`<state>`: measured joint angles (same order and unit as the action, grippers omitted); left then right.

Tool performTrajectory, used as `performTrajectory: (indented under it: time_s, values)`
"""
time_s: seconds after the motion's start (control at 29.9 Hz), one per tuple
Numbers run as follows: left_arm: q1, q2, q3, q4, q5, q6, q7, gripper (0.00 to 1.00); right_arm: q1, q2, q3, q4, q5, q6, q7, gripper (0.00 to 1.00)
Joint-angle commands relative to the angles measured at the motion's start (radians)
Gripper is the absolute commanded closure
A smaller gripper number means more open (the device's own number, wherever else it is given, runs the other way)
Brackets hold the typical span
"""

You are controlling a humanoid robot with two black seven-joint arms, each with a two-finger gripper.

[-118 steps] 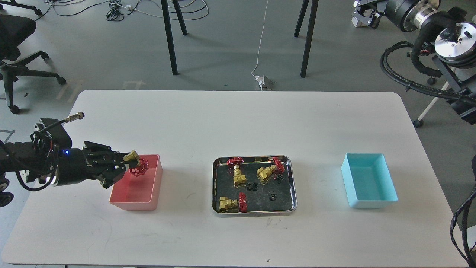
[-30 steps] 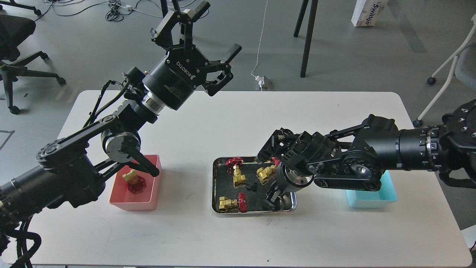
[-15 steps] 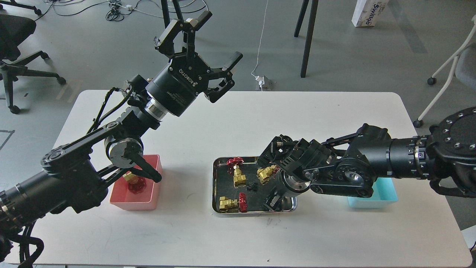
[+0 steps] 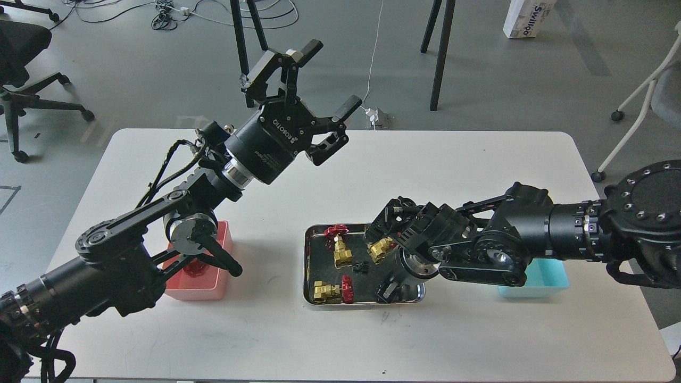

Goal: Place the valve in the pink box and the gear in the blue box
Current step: 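Lower the right gripper onto a small dark gear in the tray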

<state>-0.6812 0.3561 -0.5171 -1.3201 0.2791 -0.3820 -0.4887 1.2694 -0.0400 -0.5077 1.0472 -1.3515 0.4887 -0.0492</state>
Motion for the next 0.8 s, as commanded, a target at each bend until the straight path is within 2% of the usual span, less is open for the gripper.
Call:
performTrajectory:
  time_s: [0.0, 0.63, 0.77]
  values:
    - [0.000, 0.000, 0.000, 0.007, 0.000, 0.000, 0.000, 0.01, -0.004, 0.000, 0.000, 0.001, -0.001, 0.000, 0.000, 0.58]
    - [0.002, -0.003, 0.000, 0.018, 0.000, 0.000, 0.000, 0.01, 0.001, 0.000, 0.000, 0.002, 0.000, 0.000, 0.000, 0.70]
    - [0.002, -0.002, 0.000, 0.018, 0.000, 0.000, 0.000, 0.01, -0.001, 0.000, 0.000, 0.002, 0.000, 0.000, 0.000, 0.76]
